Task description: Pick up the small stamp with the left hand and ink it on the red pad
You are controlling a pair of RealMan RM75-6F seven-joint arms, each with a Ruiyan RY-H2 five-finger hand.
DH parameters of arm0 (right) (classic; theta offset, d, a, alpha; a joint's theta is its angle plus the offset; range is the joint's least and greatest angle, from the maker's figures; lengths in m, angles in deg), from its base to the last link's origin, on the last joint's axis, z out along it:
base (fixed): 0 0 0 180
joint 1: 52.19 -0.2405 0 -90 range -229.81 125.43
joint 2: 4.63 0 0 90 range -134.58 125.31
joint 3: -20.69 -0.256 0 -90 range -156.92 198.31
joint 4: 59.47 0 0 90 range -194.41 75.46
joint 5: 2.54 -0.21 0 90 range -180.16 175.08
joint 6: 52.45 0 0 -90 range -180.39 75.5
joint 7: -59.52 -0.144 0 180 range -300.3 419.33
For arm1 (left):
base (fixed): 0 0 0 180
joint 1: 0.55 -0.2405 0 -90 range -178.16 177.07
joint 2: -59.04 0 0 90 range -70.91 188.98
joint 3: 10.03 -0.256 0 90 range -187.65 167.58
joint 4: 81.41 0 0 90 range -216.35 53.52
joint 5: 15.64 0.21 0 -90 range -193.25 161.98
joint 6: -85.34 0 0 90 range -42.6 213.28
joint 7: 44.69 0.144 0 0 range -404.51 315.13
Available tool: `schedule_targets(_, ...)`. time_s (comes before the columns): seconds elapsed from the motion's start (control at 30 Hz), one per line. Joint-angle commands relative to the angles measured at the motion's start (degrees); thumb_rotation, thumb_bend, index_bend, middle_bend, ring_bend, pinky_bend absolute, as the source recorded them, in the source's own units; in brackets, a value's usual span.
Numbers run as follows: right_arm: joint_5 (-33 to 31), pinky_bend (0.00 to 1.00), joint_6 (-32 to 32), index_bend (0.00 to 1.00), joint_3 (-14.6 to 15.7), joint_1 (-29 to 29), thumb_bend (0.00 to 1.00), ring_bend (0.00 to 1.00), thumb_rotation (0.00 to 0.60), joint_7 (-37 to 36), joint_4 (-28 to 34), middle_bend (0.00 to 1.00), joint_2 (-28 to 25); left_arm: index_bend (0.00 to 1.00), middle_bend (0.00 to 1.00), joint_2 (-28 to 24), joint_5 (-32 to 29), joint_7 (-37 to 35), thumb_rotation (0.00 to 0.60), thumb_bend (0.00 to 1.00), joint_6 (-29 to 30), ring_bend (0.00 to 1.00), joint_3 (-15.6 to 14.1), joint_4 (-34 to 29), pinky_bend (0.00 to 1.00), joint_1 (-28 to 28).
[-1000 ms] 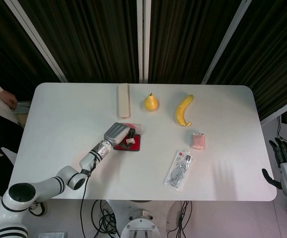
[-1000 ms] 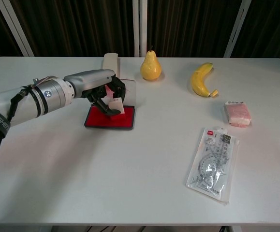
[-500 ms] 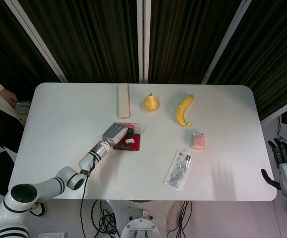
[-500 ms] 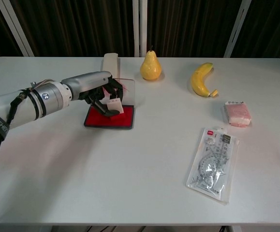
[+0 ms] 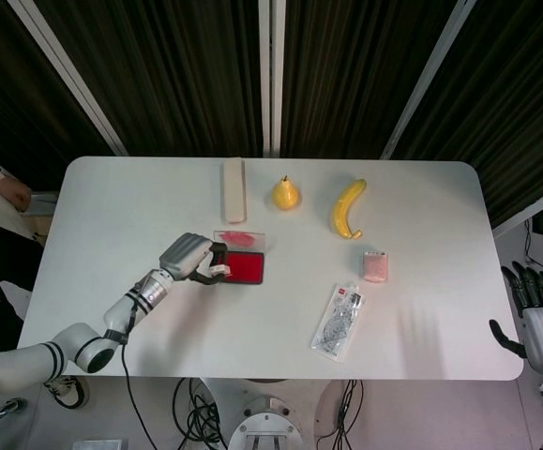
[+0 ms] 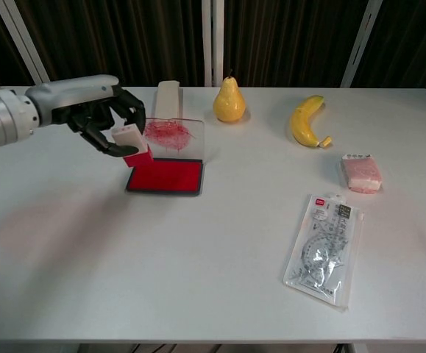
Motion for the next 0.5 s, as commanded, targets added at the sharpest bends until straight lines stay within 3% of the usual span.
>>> schedule_targets(0.03, 0.2, 0.0, 0.2, 0.0, 0.1, 0.0, 0.22, 0.0, 0.6, 0.2, 0.0, 0.0, 0.2, 0.63, 0.64, -2.9, -1.0, 1.9, 0.6, 0.43, 2.6, 1.0, -3.9, -2.1, 1.0, -5.0)
schedule_targets(0.3, 0.7, 0.0, 0.7, 0.0, 0.2, 0.2, 0.22, 0.0, 0.6, 1.4, 0.5, 0.0, 0.3, 0.62, 0.63, -0.7, -1.4, 0.0, 0.6, 0.43, 5.4, 1.0, -7.2, 4.3, 1.0, -10.8)
schedule_targets(0.5, 0.6, 0.0, 0.6, 0.0, 0.3, 0.2, 0.22, 0.0, 0.6, 2.0, 1.0, 0.0, 0.3, 0.61, 0.63, 1.1, 0.4, -2.2, 0.6, 0.42, 6.7, 1.0, -7.7, 8.3, 1.0, -12.2)
